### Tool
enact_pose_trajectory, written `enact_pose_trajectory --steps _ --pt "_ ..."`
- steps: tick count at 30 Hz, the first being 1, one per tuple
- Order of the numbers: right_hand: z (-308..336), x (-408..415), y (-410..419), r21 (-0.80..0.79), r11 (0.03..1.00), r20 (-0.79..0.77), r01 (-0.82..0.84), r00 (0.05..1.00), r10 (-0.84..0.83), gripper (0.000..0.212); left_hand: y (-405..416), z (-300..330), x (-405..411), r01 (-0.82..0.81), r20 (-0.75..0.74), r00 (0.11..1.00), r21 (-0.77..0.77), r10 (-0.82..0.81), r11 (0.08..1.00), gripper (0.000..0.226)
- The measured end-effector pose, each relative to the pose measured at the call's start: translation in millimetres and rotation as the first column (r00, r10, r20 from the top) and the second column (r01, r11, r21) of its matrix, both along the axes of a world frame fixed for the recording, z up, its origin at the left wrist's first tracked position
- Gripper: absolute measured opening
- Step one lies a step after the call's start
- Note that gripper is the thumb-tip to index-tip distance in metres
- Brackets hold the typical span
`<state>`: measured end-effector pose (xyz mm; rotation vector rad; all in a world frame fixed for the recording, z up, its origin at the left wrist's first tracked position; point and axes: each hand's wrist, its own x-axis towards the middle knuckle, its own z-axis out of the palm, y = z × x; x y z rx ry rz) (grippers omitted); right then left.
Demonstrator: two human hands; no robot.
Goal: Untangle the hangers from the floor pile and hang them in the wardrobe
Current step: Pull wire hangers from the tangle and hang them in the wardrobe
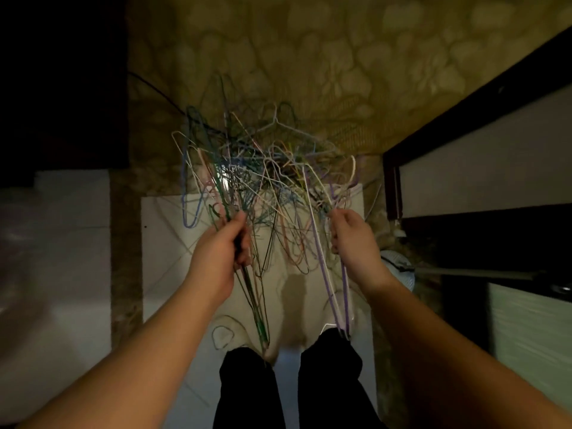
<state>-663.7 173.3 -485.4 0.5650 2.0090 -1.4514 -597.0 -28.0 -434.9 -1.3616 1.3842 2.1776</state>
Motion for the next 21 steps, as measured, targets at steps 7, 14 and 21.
enact_pose_trajectory --steps 7,14,21 --pt "83.8 -28.5 -15.4 0.192 0.98 -0.004 -0.049 0.999 0.051 0.031 -16.9 76.0 -11.7 0.042 -0.081 0.996 0.014 -0.041 0.999 0.019" --pt "136.6 -29.8 -36.9 0.084 0.996 0.105 0.02 0.994 -0.029 0.023 -28.6 118.6 -13.1 0.05 -0.113 0.993 0.029 -0.046 0.998 0.02" --pt "157.0 -12.3 -83.4 -0.3 0.948 0.262 0.103 0.965 -0.022 0.015 -22.3 125.5 -12.1 0.075 -0.016 0.997 0.027 -0.075 0.997 0.016"
